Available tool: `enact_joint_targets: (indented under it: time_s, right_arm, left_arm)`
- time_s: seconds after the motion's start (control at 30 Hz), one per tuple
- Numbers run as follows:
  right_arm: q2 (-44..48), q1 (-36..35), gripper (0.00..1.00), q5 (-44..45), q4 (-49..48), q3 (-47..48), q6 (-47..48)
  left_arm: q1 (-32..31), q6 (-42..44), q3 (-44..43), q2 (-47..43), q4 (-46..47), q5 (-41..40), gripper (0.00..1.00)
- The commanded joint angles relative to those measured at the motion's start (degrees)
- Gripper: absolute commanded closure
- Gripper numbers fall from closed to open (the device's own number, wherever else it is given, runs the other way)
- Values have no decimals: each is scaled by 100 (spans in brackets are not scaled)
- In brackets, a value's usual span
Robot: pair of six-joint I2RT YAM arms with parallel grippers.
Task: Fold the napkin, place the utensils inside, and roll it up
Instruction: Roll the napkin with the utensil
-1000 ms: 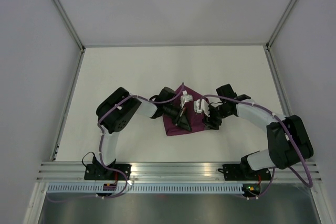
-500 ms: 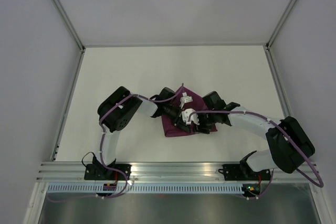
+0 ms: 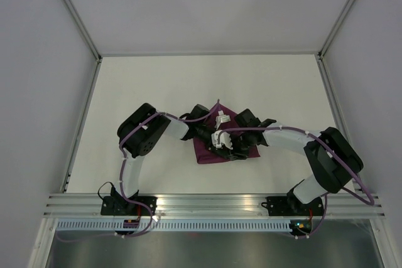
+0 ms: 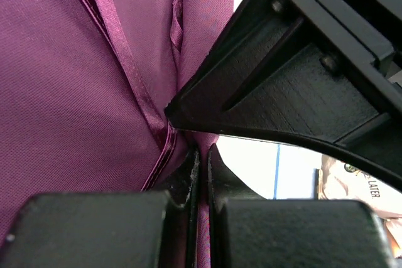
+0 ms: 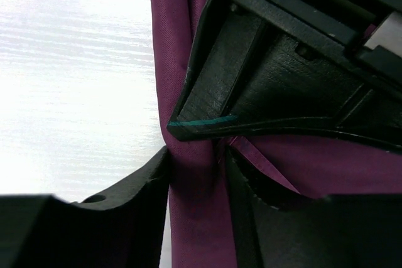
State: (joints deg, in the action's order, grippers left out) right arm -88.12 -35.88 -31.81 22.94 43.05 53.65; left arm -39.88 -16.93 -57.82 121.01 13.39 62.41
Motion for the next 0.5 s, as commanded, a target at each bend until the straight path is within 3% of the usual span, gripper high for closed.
enact_joint_targets:
  time_s: [0.0, 0.1, 0.23, 0.47]
  right_arm:
    - [-231, -24, 57, 8, 210, 292, -65]
    - [-329, -16, 65, 35, 299, 336, -65]
    - [-461, -24, 83, 9, 518, 415, -30]
    - [-961, 81, 93, -255, 1264, 731, 190]
  left_arm:
    - [15, 199, 192, 423, -671, -1073, 98]
    - [15, 199, 184, 406, -671, -1082, 98]
    - [24, 120, 184, 222, -618, -1178, 90]
    - [50, -47, 157, -349, -513, -1354, 63]
